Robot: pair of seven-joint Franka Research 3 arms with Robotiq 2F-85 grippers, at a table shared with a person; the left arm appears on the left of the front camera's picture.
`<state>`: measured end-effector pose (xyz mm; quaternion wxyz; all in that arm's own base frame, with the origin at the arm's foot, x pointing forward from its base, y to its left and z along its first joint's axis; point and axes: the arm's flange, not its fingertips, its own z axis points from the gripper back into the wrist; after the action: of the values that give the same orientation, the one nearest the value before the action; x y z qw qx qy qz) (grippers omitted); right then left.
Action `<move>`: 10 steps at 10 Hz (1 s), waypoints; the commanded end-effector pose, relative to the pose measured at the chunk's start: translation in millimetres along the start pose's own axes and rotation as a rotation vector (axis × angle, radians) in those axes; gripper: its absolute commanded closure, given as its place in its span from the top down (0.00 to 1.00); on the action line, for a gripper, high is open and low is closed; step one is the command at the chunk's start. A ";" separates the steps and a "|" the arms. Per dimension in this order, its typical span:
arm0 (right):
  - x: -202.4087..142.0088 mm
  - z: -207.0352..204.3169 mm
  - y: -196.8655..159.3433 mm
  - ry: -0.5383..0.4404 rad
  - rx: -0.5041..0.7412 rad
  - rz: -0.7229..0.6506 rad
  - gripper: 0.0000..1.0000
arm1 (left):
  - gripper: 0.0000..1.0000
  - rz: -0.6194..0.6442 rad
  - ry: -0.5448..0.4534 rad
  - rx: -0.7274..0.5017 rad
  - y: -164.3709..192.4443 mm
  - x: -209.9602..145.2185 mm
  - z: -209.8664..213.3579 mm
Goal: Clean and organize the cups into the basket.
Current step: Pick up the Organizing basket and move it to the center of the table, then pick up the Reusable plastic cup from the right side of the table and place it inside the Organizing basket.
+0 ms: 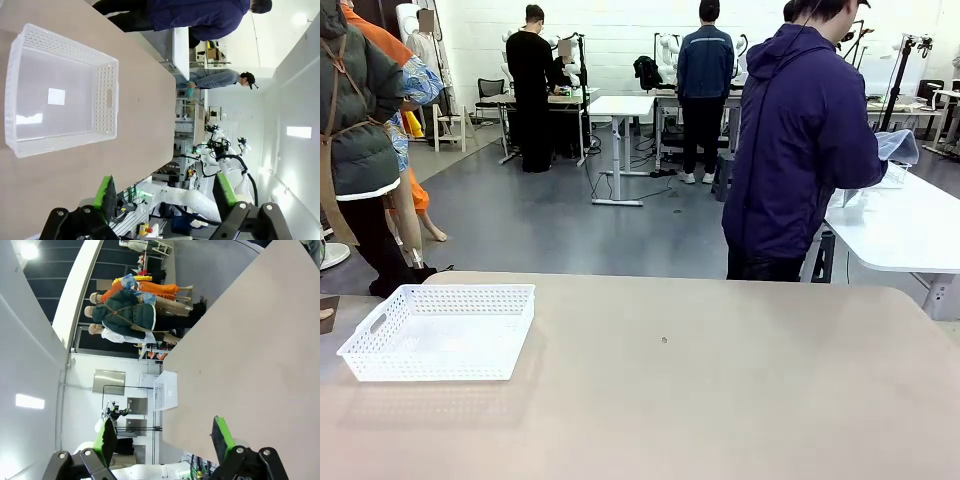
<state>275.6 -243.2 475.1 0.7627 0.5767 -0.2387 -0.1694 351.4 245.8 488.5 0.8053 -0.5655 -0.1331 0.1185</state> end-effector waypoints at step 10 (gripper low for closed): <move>3.3 -2.8 -1.0 0.009 -0.007 -0.001 1.00 | 1.00 -0.006 0.013 -0.034 -4.4 1.3 -6.1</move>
<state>279.8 -241.8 473.9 0.7663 0.5742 -0.2334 -0.1690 354.8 239.8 489.8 0.8012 -0.5731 -0.1306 0.1120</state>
